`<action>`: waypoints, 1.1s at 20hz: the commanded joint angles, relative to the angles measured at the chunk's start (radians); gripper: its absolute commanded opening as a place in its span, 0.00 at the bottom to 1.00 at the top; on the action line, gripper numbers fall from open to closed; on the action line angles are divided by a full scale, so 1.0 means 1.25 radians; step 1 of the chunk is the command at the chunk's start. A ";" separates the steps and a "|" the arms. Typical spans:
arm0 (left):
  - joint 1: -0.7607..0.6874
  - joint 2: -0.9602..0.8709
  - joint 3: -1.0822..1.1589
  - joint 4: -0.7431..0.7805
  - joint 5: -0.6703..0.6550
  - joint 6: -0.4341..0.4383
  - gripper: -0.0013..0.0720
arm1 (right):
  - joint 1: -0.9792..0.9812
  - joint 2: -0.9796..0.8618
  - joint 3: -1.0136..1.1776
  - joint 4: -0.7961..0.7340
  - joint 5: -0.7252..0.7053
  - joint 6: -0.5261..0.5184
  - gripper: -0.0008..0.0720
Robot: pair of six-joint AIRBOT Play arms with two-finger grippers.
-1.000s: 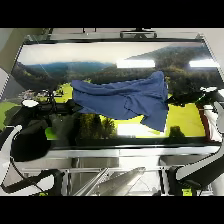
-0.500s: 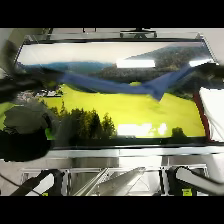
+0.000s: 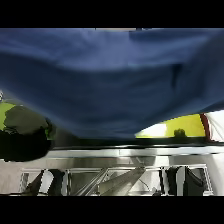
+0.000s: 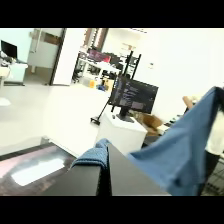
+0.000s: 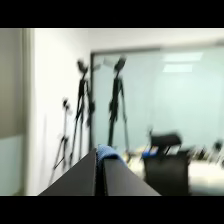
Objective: Fold the shirts.
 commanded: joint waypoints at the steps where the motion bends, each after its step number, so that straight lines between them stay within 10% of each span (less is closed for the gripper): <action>1: 0.033 0.000 0.062 -0.029 -0.018 -0.007 0.05 | -0.008 0.060 0.000 0.003 -0.089 -0.092 0.04; 8: -0.299 -0.241 0.025 0.366 0.053 -0.002 0.05 | 0.115 -0.286 -0.033 0.003 0.273 -0.080 0.04; 13: -0.435 -0.516 -0.084 0.491 0.168 0.077 0.05 | 0.312 -0.650 -0.056 -0.131 0.222 -0.080 0.04; 22: -0.448 -1.022 0.245 0.496 0.221 0.031 0.04 | 0.360 -1.155 0.036 0.100 0.074 -0.068 0.04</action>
